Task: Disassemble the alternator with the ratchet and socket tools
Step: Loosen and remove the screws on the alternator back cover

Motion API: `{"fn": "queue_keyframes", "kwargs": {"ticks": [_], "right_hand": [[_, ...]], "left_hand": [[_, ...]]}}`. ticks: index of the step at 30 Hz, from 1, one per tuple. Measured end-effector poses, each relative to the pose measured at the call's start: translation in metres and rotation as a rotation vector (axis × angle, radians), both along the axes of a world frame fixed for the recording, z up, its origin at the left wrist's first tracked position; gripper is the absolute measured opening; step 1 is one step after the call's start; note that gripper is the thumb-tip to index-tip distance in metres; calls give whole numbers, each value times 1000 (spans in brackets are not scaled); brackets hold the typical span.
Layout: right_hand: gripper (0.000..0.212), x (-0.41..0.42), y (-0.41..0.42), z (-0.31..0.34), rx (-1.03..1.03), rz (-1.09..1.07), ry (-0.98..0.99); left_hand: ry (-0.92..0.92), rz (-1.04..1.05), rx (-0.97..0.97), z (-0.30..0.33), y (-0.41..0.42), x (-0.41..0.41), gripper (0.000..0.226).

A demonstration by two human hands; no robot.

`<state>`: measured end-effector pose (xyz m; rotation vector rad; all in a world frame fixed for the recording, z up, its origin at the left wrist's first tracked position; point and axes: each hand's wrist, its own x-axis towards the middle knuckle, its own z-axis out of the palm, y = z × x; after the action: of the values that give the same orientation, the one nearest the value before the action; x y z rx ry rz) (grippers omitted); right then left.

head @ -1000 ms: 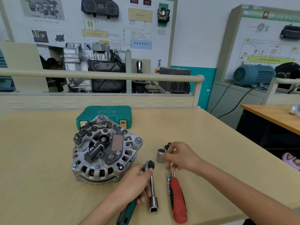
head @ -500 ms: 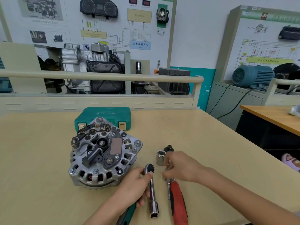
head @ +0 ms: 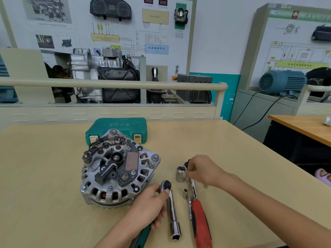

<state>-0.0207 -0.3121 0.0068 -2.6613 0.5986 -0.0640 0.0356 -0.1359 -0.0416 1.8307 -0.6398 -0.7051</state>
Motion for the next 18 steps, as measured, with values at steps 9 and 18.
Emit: {"fn": "queue_keyframes", "kwargs": {"ticks": [9, 18], "right_hand": [[12, -35, -7, 19, 1478, -304, -127], [40, -44, 41, 6, 40, 73, 334]], "left_hand": [[13, -1, -22, -1, 3, 0, 11], [23, 14, -18, -1, 6, -2, 17]]}}
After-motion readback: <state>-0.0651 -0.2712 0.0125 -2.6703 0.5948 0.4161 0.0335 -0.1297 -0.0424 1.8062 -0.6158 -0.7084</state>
